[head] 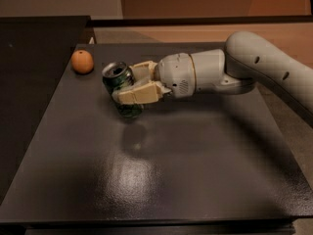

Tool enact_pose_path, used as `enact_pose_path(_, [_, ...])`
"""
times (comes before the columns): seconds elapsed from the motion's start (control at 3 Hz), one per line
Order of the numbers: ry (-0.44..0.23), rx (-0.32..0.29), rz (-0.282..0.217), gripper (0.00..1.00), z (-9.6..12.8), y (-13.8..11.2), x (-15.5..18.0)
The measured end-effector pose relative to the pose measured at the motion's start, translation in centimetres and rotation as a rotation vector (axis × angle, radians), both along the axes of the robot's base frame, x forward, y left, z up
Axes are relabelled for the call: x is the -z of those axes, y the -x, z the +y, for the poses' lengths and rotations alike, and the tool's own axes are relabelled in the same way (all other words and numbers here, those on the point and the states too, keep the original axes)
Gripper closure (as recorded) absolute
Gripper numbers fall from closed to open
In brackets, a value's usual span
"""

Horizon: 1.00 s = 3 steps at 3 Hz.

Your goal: Place green can upright

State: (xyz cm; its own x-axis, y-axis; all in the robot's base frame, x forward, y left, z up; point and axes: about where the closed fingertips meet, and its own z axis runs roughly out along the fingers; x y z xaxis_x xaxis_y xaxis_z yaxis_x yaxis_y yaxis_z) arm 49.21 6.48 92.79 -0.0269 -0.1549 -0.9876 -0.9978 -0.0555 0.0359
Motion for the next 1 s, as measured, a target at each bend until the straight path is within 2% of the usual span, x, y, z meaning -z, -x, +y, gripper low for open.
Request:
enact_pose_path(0.67, [-0.094, 0.058, -0.004, 1.00, -1.8, -0.8, 1.0])
enact_pose_path(1.0, [-0.119, 0.076, 0.000, 0.82, -2.2, -1.1, 1.5])
